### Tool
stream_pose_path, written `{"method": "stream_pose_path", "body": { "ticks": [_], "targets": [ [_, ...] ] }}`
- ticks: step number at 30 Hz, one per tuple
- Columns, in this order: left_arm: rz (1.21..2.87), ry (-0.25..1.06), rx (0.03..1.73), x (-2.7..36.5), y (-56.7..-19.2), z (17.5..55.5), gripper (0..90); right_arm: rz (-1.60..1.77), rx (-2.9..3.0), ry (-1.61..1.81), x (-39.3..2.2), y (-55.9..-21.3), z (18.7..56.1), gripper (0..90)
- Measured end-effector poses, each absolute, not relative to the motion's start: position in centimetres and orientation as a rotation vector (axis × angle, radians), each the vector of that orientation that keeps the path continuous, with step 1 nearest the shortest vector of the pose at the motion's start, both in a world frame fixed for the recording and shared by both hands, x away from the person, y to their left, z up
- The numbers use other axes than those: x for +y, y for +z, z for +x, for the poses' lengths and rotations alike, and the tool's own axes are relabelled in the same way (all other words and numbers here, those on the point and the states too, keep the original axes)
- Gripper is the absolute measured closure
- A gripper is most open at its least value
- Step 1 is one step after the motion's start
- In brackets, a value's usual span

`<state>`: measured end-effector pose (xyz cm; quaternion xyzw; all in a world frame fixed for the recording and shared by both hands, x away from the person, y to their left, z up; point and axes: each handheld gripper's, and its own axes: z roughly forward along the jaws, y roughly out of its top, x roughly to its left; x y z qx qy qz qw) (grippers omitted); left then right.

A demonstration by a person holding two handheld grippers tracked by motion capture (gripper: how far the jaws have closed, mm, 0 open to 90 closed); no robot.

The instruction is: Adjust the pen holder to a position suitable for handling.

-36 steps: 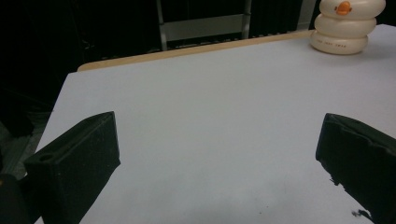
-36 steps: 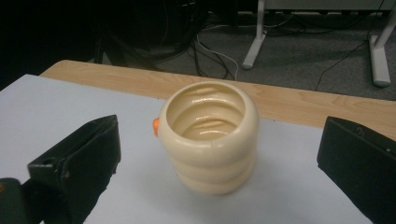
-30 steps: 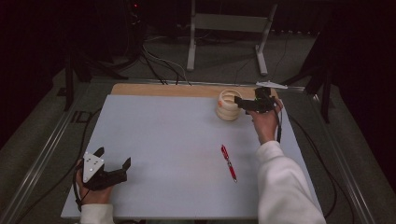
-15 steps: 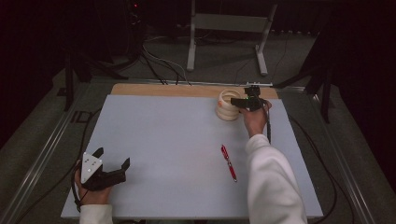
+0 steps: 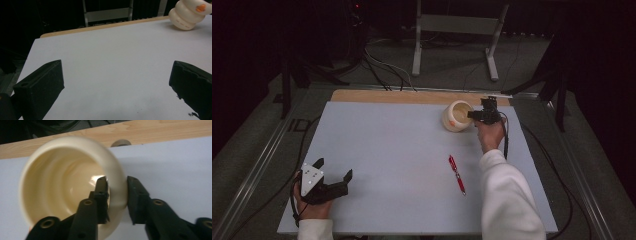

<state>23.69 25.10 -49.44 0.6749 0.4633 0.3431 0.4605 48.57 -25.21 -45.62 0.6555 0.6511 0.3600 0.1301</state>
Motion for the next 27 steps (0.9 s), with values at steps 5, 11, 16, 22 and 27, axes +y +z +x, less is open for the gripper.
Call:
{"method": "stream_pose_path", "body": {
  "ticks": [5,11,16,22,27],
  "targets": [
    [1.664,0.850,1.136,25.1,-49.4,23.6,0.2,1.914,1.874,1.070,-25.3,-45.8,48.2,76.0],
    [1.667,0.851,1.135,25.0,-49.4,23.7,0.2,1.835,1.914,1.134,-24.8,-44.7,47.3,76.5],
    [1.673,0.853,1.131,24.8,-49.4,23.7,0.2,1.740,1.986,1.164,-23.8,-43.8,46.2,76.7],
    [1.680,0.855,1.130,24.7,-49.5,23.7,0.2,1.662,2.081,1.180,-22.6,-43.2,44.9,77.0],
    [1.687,0.853,1.128,24.6,-49.5,23.8,0.3,1.575,2.152,1.175,-21.5,-42.6,43.6,77.1]
  ]
}}
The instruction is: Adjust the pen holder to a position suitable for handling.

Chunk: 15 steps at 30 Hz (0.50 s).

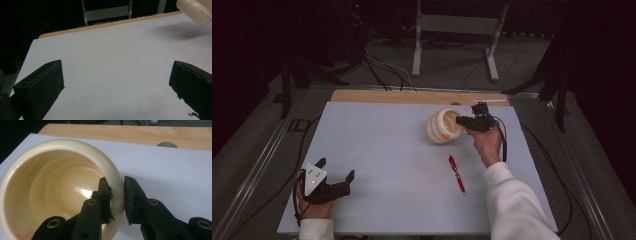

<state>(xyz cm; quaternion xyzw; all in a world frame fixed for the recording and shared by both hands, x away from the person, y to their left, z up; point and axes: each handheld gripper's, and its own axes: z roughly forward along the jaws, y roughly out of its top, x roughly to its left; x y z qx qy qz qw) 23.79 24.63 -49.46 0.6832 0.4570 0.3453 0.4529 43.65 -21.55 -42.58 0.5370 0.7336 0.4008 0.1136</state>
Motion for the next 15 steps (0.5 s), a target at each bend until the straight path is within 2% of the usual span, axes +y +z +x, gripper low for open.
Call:
{"method": "stream_pose_path", "body": {
  "ticks": [15],
  "targets": [
    [1.697,0.852,1.122,24.4,-49.5,23.9,0.3,1.362,2.359,1.107,-17.2,-42.9,40.2,77.1]
  ]
}}
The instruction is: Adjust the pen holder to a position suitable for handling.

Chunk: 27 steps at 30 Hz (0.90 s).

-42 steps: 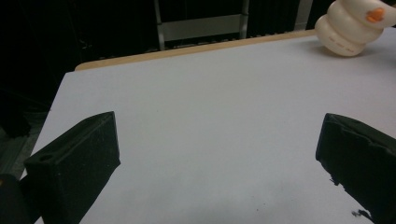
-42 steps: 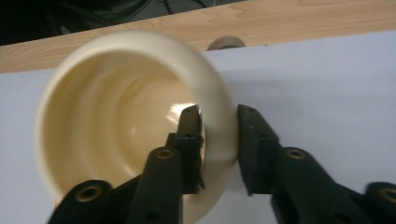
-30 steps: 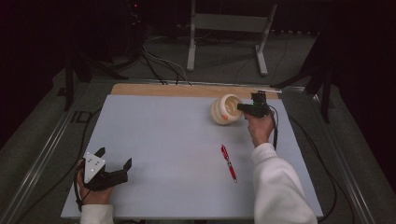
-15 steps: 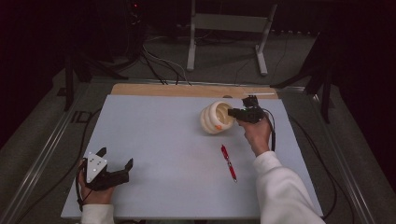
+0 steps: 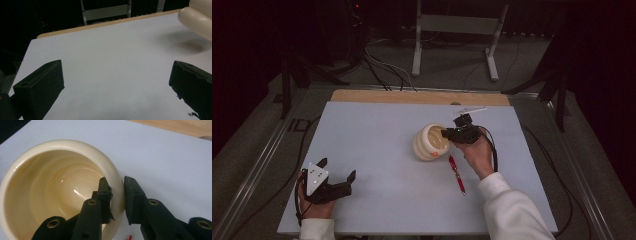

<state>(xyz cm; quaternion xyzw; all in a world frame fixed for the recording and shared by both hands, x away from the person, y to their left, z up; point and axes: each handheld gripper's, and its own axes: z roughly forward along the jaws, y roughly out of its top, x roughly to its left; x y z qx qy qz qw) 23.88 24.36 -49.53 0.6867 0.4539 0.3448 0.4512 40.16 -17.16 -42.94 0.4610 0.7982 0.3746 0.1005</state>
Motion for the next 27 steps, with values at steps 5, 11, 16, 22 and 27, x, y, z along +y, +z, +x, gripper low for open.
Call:
{"method": "stream_pose_path", "body": {
  "ticks": [5,11,16,22,27],
  "targets": [
    [1.699,0.852,1.121,24.4,-49.5,23.9,0.2,1.312,2.407,1.072,-16.0,-43.4,39.7,77.1],
    [1.702,0.849,1.121,24.3,-49.6,23.9,0.3,1.281,2.453,1.016,-14.7,-44.1,39.6,77.0],
    [1.703,0.848,1.121,24.3,-49.6,24.0,0.3,1.269,2.455,0.988,-13.9,-44.6,39.7,76.8],
    [1.708,0.846,1.118,24.2,-49.6,24.0,0.3,1.292,2.439,1.006,-13.5,-44.8,40.0,76.5],
    [1.709,0.846,1.116,24.2,-49.6,24.0,0.3,1.310,2.428,1.024,-13.4,-44.9,40.2,75.7]
  ]
}}
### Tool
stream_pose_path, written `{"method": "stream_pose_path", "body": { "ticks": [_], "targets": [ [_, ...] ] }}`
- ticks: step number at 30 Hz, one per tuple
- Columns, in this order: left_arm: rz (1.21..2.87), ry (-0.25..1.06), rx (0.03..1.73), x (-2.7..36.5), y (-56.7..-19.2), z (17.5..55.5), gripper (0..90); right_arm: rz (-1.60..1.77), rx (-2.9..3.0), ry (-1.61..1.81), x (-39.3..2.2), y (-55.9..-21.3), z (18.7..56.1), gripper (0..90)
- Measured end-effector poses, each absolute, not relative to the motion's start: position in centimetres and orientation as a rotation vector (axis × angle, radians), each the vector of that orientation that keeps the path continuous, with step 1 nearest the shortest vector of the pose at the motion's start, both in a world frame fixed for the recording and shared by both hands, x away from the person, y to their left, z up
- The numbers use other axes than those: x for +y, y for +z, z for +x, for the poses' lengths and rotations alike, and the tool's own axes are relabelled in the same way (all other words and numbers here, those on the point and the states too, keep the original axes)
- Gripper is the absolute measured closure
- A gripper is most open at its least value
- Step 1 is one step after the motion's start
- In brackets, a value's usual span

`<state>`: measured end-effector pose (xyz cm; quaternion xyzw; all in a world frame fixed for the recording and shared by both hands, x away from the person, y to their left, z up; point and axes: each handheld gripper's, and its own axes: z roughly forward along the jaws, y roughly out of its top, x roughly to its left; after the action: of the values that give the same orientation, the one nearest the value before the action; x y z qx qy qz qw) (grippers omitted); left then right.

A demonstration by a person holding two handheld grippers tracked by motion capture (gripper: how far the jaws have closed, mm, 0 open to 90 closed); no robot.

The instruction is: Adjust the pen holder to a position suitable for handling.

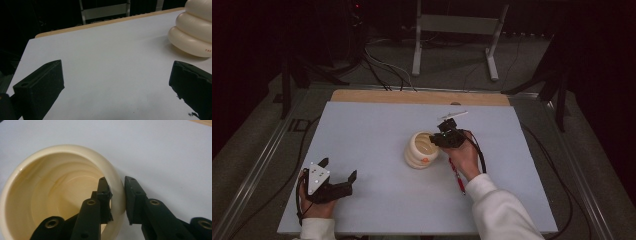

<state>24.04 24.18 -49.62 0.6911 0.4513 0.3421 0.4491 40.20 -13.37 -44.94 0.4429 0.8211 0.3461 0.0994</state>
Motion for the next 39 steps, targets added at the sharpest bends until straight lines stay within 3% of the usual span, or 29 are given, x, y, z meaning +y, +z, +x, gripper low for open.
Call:
{"method": "stream_pose_path", "body": {
  "ticks": [19,26,30,39],
  "targets": [
    [1.711,0.845,1.118,24.2,-49.7,24.1,0.3,1.242,2.466,0.971,-12.8,-44.2,40.0,73.8],
    [1.711,0.846,1.116,24.2,-49.7,24.1,0.3,1.271,2.423,1.150,-13.3,-44.1,40.0,55.6],
    [1.712,0.848,1.116,24.1,-49.7,24.1,0.3,1.235,2.364,1.235,-13.8,-43.4,39.6,49.8],
    [1.718,0.845,1.115,24.1,-49.7,24.1,0.3,1.144,2.228,1.304,-14.2,-42.4,38.3,19.4]
  ]
}}
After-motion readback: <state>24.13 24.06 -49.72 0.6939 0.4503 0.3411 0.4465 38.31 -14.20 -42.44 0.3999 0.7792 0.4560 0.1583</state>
